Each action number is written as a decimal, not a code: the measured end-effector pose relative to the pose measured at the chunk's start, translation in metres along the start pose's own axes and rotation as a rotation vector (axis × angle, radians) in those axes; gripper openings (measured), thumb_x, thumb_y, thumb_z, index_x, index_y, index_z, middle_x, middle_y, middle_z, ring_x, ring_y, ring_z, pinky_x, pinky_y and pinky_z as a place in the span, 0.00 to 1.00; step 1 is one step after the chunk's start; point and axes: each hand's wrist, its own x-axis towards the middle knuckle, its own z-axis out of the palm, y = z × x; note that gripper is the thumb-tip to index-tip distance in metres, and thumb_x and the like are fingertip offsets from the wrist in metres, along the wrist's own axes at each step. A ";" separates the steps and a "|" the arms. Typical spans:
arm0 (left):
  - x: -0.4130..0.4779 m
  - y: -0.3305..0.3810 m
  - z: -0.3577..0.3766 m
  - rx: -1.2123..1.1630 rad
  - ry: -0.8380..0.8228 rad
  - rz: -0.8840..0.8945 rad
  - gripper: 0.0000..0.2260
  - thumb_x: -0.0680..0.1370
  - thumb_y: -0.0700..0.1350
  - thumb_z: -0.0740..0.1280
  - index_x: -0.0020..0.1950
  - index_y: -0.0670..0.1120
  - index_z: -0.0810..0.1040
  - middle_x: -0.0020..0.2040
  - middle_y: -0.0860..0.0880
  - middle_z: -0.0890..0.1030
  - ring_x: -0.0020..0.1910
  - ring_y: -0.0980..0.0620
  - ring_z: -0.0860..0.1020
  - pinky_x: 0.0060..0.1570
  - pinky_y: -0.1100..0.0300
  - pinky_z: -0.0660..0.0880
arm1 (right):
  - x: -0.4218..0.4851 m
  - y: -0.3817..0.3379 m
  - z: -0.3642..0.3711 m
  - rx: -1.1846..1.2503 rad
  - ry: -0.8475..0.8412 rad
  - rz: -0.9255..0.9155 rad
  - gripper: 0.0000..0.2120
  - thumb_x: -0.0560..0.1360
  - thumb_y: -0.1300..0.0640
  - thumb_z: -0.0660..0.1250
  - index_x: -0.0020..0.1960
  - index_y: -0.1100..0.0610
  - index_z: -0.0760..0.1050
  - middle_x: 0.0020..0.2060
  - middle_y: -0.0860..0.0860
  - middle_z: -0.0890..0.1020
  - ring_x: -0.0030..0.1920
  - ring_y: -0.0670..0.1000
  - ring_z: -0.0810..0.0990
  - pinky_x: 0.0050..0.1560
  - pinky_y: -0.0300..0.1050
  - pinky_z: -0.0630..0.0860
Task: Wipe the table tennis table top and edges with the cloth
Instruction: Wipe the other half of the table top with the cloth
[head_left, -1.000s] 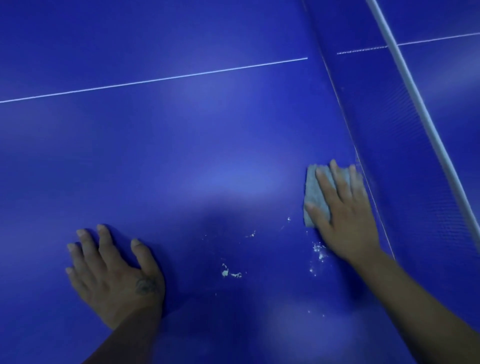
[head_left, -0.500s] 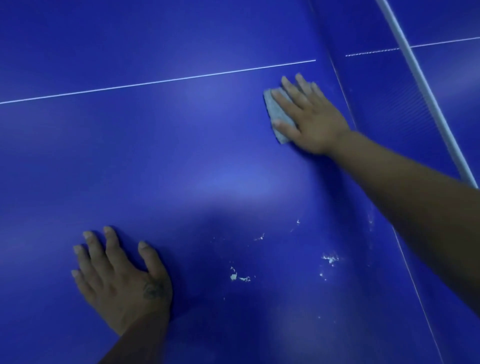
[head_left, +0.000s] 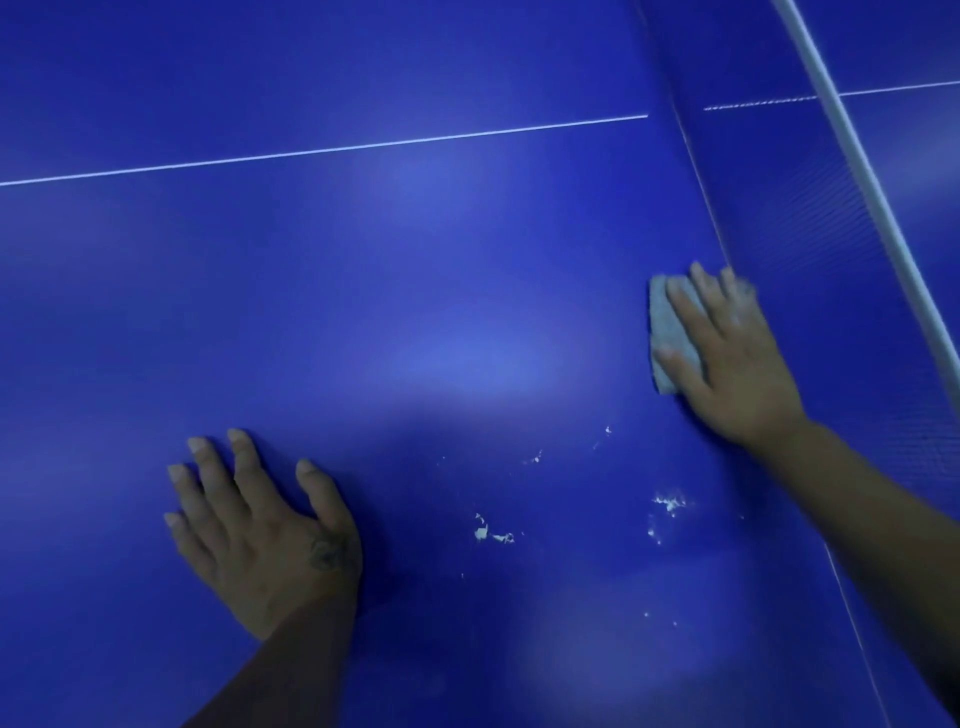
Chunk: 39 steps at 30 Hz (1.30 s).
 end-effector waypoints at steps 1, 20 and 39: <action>0.000 -0.001 0.001 0.005 -0.002 0.005 0.31 0.84 0.57 0.57 0.86 0.44 0.62 0.87 0.43 0.58 0.87 0.43 0.53 0.86 0.41 0.46 | -0.029 -0.004 0.000 0.011 -0.003 0.020 0.32 0.87 0.39 0.53 0.86 0.55 0.58 0.86 0.55 0.58 0.86 0.63 0.52 0.83 0.70 0.53; 0.000 -0.008 0.007 -0.002 0.053 0.049 0.30 0.86 0.57 0.55 0.86 0.45 0.62 0.87 0.42 0.58 0.87 0.40 0.54 0.85 0.39 0.48 | -0.040 -0.175 0.031 0.058 -0.054 0.422 0.35 0.84 0.31 0.43 0.88 0.45 0.47 0.87 0.52 0.48 0.87 0.59 0.42 0.85 0.62 0.38; -0.117 -0.089 -0.032 0.038 -0.135 0.299 0.28 0.88 0.52 0.53 0.88 0.43 0.58 0.88 0.46 0.55 0.88 0.43 0.50 0.85 0.39 0.50 | -0.049 -0.251 0.040 -0.044 -0.094 0.077 0.35 0.86 0.34 0.48 0.87 0.48 0.52 0.87 0.56 0.51 0.86 0.63 0.47 0.84 0.66 0.43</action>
